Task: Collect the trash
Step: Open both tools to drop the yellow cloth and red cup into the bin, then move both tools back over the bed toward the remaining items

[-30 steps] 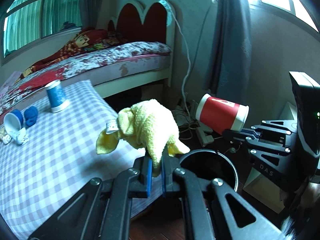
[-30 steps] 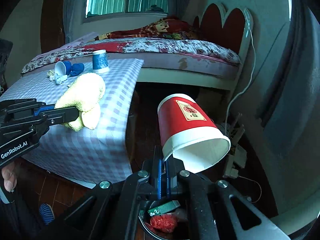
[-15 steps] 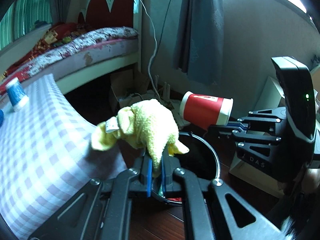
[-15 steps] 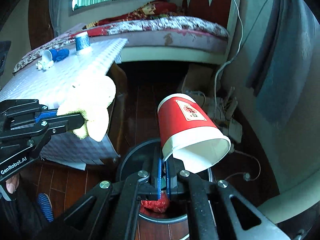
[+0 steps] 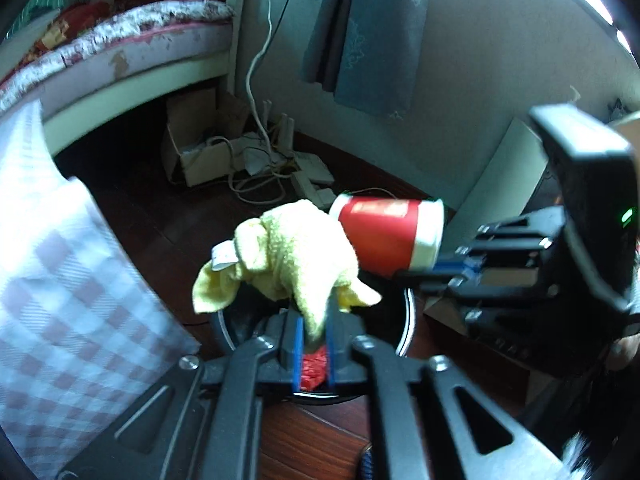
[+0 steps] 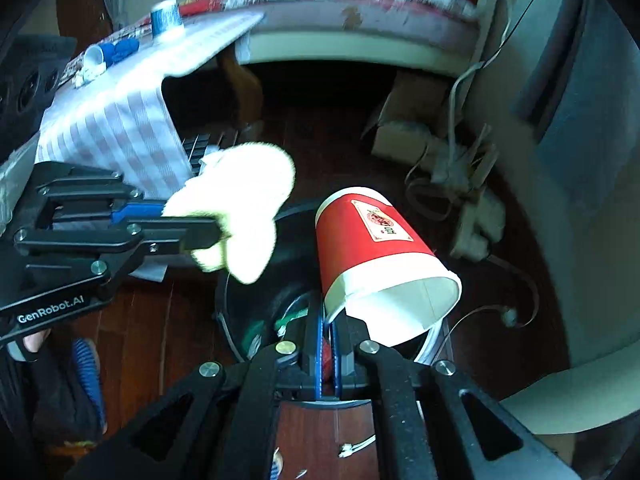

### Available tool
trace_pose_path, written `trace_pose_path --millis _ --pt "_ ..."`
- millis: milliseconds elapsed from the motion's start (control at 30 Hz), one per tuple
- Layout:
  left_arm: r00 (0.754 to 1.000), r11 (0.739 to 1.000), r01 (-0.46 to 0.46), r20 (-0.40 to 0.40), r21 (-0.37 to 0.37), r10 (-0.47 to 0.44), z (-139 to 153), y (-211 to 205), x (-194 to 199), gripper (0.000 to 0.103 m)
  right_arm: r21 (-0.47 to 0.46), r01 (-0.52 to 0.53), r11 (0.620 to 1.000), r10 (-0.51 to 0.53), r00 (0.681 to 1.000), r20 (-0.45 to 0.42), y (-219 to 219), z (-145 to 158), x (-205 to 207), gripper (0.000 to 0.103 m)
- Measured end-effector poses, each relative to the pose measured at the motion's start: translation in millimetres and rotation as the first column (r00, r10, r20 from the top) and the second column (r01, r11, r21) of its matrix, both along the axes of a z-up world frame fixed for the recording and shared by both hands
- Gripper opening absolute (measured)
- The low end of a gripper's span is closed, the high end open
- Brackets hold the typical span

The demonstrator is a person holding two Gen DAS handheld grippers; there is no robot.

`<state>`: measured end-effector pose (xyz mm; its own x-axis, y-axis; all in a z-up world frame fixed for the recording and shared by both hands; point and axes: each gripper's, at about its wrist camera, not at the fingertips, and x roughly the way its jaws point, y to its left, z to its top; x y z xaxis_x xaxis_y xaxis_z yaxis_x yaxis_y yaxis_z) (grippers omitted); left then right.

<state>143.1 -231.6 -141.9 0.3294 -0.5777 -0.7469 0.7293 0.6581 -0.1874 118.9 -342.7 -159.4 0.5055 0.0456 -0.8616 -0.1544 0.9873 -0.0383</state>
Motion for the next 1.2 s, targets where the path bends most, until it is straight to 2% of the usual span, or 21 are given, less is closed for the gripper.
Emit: trace_pose_path --millis 33,67,100,233,267,300,533,900,1200 --pt "1.000 0.999 -0.017 0.000 0.029 0.017 -5 -2 2 0.066 -0.046 0.030 0.998 -0.032 0.999 -0.038 -5 -12 4 0.015" --pt "0.999 0.998 -0.045 0.011 0.038 0.045 -9 -1 3 0.081 -0.070 0.077 0.995 -0.082 0.993 -0.085 -15 -24 8 0.052" --pt "0.997 0.996 -0.077 0.032 0.043 0.076 -11 2 2 0.090 -0.054 0.113 0.992 -0.119 0.985 -0.125 -26 -34 9 0.081" --pt "0.990 0.988 -0.136 0.029 0.071 0.135 -23 9 4 0.092 -0.063 0.163 0.985 -0.170 0.977 -0.132 -39 -41 9 0.087" --pt "0.989 0.986 -0.147 0.034 0.074 0.145 -25 10 4 0.093 -0.073 0.162 0.984 -0.171 0.977 -0.131 -39 -42 9 0.097" --pt "0.987 0.984 -0.161 0.041 0.079 0.158 -26 10 5 0.098 -0.078 0.161 0.984 -0.170 0.977 -0.130 -37 -42 10 0.102" --pt "0.978 0.976 -0.203 0.073 0.078 0.197 -25 15 4 0.099 -0.095 0.159 0.983 -0.167 0.982 -0.084 -32 -39 12 0.102" --pt "0.976 0.976 -0.204 0.095 0.076 0.197 -15 20 2 0.099 -0.102 0.155 0.983 -0.162 0.985 -0.062 -26 -30 9 0.102" --pt "0.969 0.974 -0.215 0.135 0.066 0.205 0 27 -6 0.102 -0.062 0.145 0.988 -0.146 0.989 -0.018 -20 -11 5 0.102"
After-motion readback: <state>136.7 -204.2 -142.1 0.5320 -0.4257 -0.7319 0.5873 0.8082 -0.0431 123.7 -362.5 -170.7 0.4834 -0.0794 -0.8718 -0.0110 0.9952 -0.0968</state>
